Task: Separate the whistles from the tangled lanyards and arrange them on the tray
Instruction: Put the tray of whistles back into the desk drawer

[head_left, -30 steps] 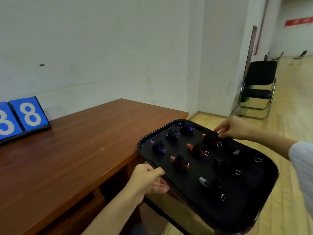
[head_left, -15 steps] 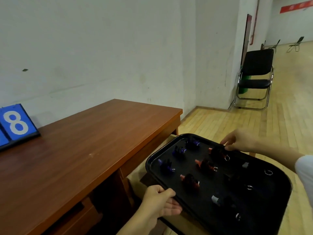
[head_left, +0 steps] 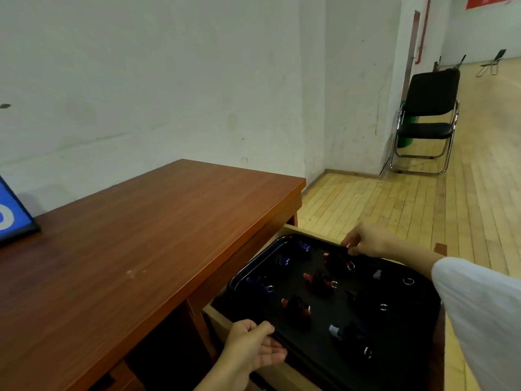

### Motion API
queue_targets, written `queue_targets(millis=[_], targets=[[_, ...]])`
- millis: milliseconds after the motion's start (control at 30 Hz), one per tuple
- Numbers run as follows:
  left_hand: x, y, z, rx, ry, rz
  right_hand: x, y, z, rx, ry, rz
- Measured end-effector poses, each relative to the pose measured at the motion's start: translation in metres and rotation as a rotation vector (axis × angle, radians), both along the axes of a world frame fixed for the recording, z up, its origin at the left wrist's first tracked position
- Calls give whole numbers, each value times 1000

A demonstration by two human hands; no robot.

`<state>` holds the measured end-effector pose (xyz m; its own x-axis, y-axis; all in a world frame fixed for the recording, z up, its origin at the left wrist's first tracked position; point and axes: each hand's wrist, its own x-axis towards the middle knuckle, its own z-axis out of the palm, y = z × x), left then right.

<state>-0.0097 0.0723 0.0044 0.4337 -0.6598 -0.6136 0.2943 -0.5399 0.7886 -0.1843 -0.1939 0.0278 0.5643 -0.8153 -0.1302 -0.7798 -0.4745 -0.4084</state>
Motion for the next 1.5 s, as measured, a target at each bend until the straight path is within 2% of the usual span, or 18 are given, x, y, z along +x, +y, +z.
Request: queue_targets(millis=[300,500,733,1133,1500], targets=[[18,-19,-16,9,80,-35,28,-23,-24,-14,-27,29],[25,-32,-13,111,322,-103,33,-28,-36,-19,-29,20],[31,-52,-9,218,596,60,38,-29,-49,12,4,18],[9,-76,-37,289,624,51,45,-30,-98,136,70,-32],[-2,-85,-61,426,527,63,44,-28,-112,172,123,-41]])
